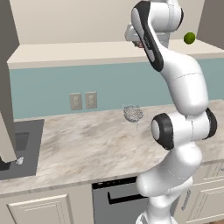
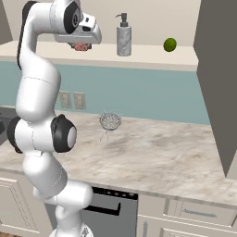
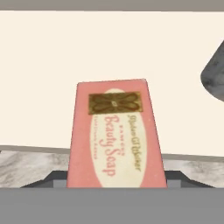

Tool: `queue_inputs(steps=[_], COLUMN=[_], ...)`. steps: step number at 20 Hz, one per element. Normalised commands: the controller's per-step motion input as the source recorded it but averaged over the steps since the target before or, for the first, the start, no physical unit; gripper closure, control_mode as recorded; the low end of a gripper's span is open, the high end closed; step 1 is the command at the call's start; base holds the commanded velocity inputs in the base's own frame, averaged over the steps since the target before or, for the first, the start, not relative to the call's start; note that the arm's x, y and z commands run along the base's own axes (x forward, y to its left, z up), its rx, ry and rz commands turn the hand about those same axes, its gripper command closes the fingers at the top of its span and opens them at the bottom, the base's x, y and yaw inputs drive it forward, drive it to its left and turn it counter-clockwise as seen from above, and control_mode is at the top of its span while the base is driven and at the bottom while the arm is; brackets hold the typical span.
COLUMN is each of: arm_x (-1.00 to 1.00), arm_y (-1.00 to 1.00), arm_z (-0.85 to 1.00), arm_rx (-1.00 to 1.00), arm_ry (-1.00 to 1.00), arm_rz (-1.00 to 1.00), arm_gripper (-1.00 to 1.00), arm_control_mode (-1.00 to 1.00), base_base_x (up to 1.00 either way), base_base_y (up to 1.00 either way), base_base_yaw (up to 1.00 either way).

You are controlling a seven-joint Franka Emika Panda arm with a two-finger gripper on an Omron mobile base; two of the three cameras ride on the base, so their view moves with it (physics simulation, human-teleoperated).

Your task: Pick the bar soap and soap dispenser from the cabinet and place them on the counter.

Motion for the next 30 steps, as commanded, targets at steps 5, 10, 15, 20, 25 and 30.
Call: queue_inputs(steps=[5, 10, 15, 20, 25, 30], arm_x=[-0.62, -0.62, -0.62, -0.62, -0.62, -0.61], arm_y=[0.01, 0.00, 0.00, 0.00, 0.00, 0.00], arm_z=[-0.03, -0.14, -0.21, -0.23, -0.21, -0.21], arm_rx=[0.00, 0.01, 0.01, 0.00, 0.01, 0.03], arm_ry=[-0.05, -0.02, -0.02, 0.00, 0.00, 0.01], arm_rz=[0.00, 0.00, 0.00, 0.00, 0.00, 0.00], arm_gripper=[1.00, 1.00, 1.00, 1.00, 1.00, 1.00], arm_control_mode=[-1.00, -1.00, -1.00, -1.00, -1.00, -1.00], base_base_x=[0.00, 0.00, 0.00, 0.00, 0.00, 0.00], base_base_y=[0.00, 0.00, 0.00, 0.00, 0.00, 0.00], base_base_yaw=[0.00, 0.00, 0.00, 0.00, 0.00, 0.00])
